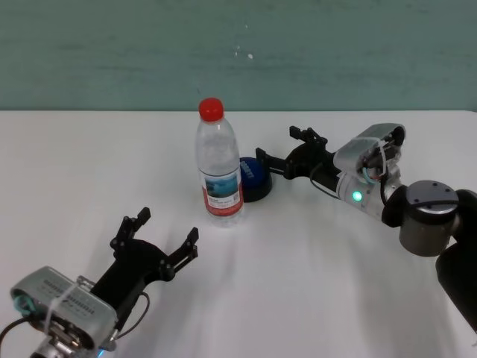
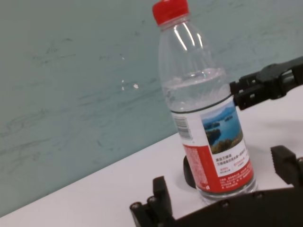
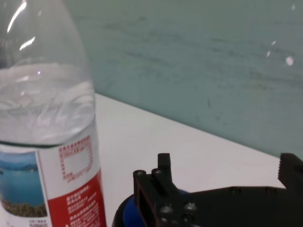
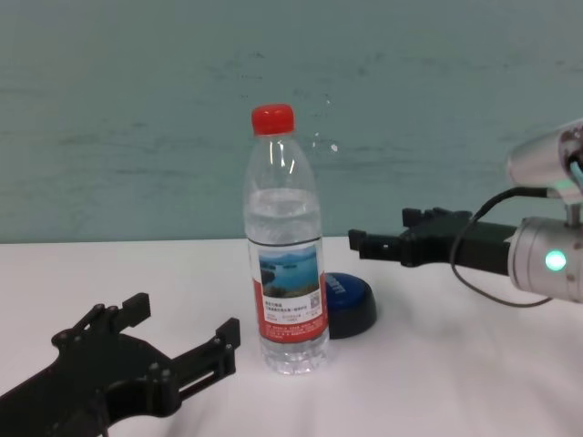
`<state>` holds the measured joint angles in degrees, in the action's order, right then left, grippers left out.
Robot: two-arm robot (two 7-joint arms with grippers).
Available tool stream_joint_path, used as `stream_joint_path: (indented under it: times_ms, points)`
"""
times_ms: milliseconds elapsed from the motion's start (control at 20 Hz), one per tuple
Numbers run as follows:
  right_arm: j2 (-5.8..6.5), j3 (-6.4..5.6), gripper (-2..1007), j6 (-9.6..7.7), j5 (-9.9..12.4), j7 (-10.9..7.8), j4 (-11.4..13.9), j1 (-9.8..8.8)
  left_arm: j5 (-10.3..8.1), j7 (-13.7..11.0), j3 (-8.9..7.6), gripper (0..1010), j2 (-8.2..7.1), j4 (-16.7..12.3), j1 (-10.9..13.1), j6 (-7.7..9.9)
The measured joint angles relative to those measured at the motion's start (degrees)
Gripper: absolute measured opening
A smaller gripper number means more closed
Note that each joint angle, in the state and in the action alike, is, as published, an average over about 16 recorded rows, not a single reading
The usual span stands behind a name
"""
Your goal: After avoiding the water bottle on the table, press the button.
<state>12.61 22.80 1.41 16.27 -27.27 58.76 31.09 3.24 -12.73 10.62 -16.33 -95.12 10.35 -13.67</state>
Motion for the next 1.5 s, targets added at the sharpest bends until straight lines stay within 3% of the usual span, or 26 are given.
stream_joint_path:
  times_ms: [400,650,950,1250,1500]
  points:
    - [1.79,-1.03,1004,-0.32,0.8,0.94,5.1,-2.02,0.0,0.0,0.0,1000,0.0,0.0,0.0,0.0]
    - [3.68,-2.3,1004,-0.9,1.7,1.8,10.1,-4.84,0.0,0.0,0.0,1000,0.0,0.0,0.0,0.0]
    - [6.76,-4.58,1004,-1.7,3.3,3.24,18.7,-10.18,0.0,0.0,0.0,1000,0.0,0.0,0.0,0.0]
    - [9.93,-7.4,1004,-2.0,4.7,5.02,27.9,-16.81,0.0,0.0,0.0,1000,0.0,0.0,0.0,0.0]
    - [11.86,-9.75,1004,-1.63,5.5,6.47,34.2,-22.55,0.0,0.0,0.0,1000,0.0,0.0,0.0,0.0]
